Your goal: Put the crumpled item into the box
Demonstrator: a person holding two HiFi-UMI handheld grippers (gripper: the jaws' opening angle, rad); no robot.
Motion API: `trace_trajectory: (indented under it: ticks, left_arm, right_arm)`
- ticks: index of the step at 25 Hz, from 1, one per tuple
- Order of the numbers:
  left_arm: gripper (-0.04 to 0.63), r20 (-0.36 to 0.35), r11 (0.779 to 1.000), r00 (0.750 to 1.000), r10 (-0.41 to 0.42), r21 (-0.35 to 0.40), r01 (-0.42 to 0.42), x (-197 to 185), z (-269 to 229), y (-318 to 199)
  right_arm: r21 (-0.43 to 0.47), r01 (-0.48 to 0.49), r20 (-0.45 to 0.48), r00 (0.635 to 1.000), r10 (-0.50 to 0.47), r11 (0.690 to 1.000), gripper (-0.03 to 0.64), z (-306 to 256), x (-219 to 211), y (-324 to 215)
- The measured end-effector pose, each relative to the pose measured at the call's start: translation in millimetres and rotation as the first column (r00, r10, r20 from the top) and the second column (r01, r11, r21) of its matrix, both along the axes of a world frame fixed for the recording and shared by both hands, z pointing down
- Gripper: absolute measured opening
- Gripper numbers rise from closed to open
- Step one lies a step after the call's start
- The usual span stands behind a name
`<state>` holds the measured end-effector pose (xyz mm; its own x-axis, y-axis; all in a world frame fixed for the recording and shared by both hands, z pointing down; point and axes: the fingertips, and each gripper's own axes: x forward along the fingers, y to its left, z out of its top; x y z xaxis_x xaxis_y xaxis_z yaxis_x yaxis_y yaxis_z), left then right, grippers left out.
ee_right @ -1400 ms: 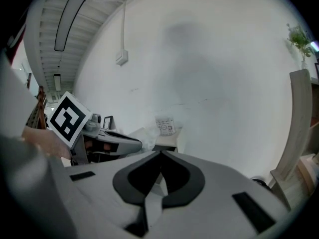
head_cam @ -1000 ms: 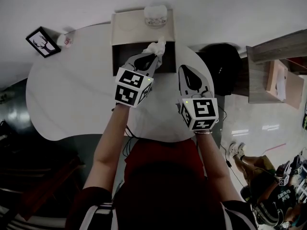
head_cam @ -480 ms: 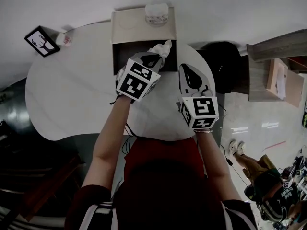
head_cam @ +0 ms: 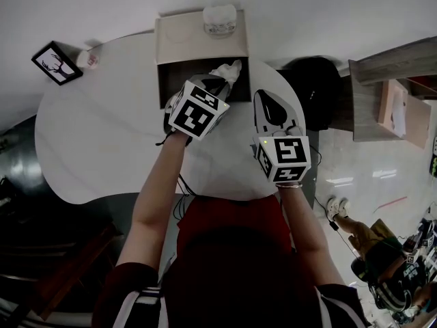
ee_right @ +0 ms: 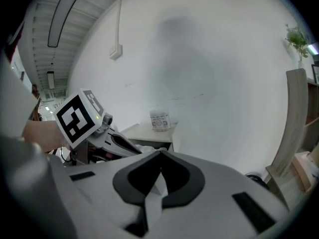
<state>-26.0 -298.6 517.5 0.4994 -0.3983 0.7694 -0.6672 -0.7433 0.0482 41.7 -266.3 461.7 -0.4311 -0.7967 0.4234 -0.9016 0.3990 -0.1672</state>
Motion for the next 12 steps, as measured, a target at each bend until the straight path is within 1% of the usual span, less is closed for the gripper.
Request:
trace_trajectory:
  ticks: [4,12]
  left_arm:
    - [0.035,0.038,0.999,0.999,0.022,-0.031,-0.021,1,6,2]
    - [0.035,0.086,0.998,0.995,0.045,-0.037,-0.042,4,13,5]
  right_arm:
    - [-0.007,-0.001,-0.001,1.000,0.001,1.000,0.015,1,1,0]
    - [-0.013,0.007,-0.004,1.000,-0.007,1.000,0.015,3,0,2]
